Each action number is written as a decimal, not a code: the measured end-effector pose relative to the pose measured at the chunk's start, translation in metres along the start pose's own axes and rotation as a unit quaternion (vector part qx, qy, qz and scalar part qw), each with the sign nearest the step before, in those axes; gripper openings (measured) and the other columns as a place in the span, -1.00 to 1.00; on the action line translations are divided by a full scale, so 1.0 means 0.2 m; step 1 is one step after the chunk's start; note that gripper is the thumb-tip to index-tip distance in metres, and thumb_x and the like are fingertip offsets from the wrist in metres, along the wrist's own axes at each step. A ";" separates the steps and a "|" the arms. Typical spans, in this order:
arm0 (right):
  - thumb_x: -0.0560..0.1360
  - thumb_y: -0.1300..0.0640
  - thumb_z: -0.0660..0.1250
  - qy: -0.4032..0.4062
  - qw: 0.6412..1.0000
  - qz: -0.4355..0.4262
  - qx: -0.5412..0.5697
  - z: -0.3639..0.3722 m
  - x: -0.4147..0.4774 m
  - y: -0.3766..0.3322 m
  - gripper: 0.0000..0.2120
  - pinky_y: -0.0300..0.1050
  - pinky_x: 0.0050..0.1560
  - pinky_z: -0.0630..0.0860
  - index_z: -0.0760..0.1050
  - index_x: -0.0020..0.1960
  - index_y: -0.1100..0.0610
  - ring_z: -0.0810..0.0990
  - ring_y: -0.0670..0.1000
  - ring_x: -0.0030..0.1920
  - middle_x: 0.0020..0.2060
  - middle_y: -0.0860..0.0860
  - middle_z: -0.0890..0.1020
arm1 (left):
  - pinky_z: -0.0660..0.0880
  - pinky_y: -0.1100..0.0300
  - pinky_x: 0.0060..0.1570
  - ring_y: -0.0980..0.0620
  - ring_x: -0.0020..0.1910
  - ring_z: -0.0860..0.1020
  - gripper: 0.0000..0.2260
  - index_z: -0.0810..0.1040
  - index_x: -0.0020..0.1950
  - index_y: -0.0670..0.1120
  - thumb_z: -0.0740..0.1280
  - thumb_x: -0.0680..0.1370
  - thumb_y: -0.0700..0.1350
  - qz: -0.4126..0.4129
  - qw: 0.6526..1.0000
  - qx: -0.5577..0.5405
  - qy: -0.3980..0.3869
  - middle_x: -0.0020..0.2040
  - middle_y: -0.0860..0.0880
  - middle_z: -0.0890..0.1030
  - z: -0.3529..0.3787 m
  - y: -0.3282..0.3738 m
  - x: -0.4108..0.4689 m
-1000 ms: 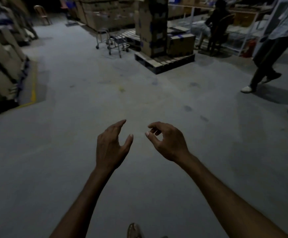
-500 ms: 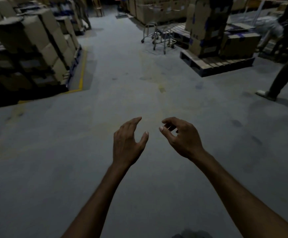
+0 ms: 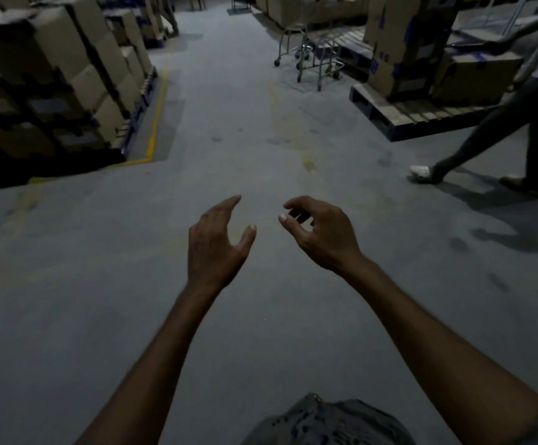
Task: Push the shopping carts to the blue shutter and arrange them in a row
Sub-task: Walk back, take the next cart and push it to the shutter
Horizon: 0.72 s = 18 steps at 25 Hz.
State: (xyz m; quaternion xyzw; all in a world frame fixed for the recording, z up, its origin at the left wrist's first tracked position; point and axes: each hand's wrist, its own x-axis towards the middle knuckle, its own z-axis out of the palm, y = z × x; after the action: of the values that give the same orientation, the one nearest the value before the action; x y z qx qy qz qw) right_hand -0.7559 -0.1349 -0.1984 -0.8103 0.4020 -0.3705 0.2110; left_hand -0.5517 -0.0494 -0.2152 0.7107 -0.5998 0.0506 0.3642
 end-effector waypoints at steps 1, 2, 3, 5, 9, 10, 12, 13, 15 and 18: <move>0.56 -0.23 0.31 -0.005 1.000 -0.005 -0.002 0.00 0.06 0.04 -0.71 -0.05 -0.12 0.60 0.59 0.14 -0.09 0.62 -0.19 -0.11 -0.11 -0.20 0.68 | 0.44 -0.06 0.28 -0.02 0.37 0.48 -0.47 0.41 0.48 0.05 0.33 0.53 0.14 0.002 1.000 -0.001 0.006 0.42 0.05 0.51 0.04 0.00 0.06; 0.56 -0.24 0.31 -0.011 1.000 -0.009 -0.004 0.00 0.13 0.09 -0.70 -0.05 -0.12 0.60 0.58 0.14 -0.08 0.63 -0.19 -0.11 -0.10 -0.20 0.68 | 0.44 -0.07 0.28 -0.02 0.37 0.48 -0.48 0.42 0.48 0.05 0.34 0.53 0.13 0.001 1.000 -0.003 0.012 0.42 0.05 0.51 0.08 0.00 0.13; 0.56 -0.25 0.30 -0.015 1.000 -0.010 -0.003 0.00 0.19 0.13 -0.69 -0.05 -0.12 0.60 0.58 0.15 -0.08 0.63 -0.19 -0.11 -0.10 -0.20 0.68 | 0.44 -0.06 0.27 -0.01 0.37 0.48 -0.49 0.42 0.47 0.06 0.36 0.53 0.11 -0.004 1.000 -0.007 0.016 0.41 0.06 0.51 0.11 0.00 0.19; 0.56 -0.25 0.30 -0.022 1.000 -0.008 0.001 0.01 0.32 0.22 -0.69 -0.06 -0.12 0.60 0.59 0.15 -0.08 0.63 -0.19 -0.11 -0.10 -0.20 0.68 | 0.43 -0.06 0.27 0.00 0.37 0.47 -0.51 0.42 0.46 0.07 0.38 0.54 0.08 -0.015 1.000 -0.014 0.016 0.41 0.07 0.51 0.18 -0.01 0.29; 0.56 -0.22 0.32 -0.023 1.000 0.001 0.012 0.04 0.54 0.35 -0.72 -0.08 -0.12 0.59 0.59 0.13 -0.08 0.62 -0.20 -0.12 -0.11 -0.20 0.68 | 0.43 -0.12 0.29 0.01 0.37 0.47 -0.52 0.43 0.45 0.08 0.36 0.54 0.10 -0.022 0.999 -0.022 0.008 0.39 0.08 0.52 0.31 -0.06 0.49; 0.56 -0.22 0.32 -0.025 1.000 0.006 0.014 0.06 0.59 0.38 -0.73 -0.09 -0.11 0.58 0.59 0.13 -0.08 0.62 -0.20 -0.11 -0.11 -0.20 0.68 | 0.43 -0.12 0.29 0.01 0.37 0.47 -0.52 0.43 0.45 0.08 0.36 0.54 0.11 -0.027 0.999 -0.024 0.005 0.39 0.08 0.52 0.34 -0.09 0.54; 0.56 -0.22 0.32 -0.027 0.999 0.012 0.015 0.12 0.71 0.44 -0.72 -0.09 -0.11 0.58 0.59 0.14 -0.08 0.62 -0.20 -0.11 -0.11 -0.21 0.68 | 0.43 -0.12 0.29 0.02 0.37 0.47 -0.53 0.44 0.44 0.08 0.35 0.54 0.11 -0.029 0.999 -0.027 -0.001 0.39 0.08 0.52 0.41 -0.14 0.66; 0.56 -0.22 0.32 -0.027 0.999 0.014 0.015 0.15 0.77 0.47 -0.72 -0.09 -0.11 0.59 0.59 0.14 -0.08 0.62 -0.20 -0.11 -0.11 -0.21 0.67 | 0.43 -0.12 0.29 0.02 0.38 0.47 -0.53 0.44 0.45 0.08 0.35 0.54 0.11 -0.024 0.999 -0.029 -0.003 0.39 0.08 0.52 0.44 -0.17 0.72; 0.56 -0.22 0.32 -0.027 0.999 0.017 0.015 0.23 0.93 0.52 -0.72 -0.09 -0.11 0.58 0.59 0.14 -0.08 0.62 -0.20 -0.11 -0.11 -0.21 0.67 | 0.44 -0.14 0.28 0.02 0.37 0.47 -0.52 0.43 0.45 0.08 0.36 0.54 0.10 -0.018 0.999 -0.035 -0.008 0.39 0.08 0.52 0.52 -0.26 0.86; 0.57 -0.21 0.32 -0.027 1.000 0.011 0.009 0.37 1.17 0.56 -0.71 -0.06 -0.10 0.60 0.59 0.15 -0.06 0.63 -0.19 -0.10 -0.09 -0.18 0.68 | 0.45 -0.15 0.27 0.02 0.36 0.48 -0.52 0.43 0.45 0.08 0.36 0.54 0.10 -0.011 0.999 -0.040 -0.015 0.39 0.08 0.52 0.61 -0.43 1.10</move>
State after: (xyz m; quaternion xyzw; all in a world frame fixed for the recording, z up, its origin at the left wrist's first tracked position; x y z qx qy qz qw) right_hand -0.6603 -0.3865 -0.2176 -0.8136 0.4018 -0.3496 0.2331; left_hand -0.4591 -0.2982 -0.2321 0.7030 -0.5986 0.0115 0.3839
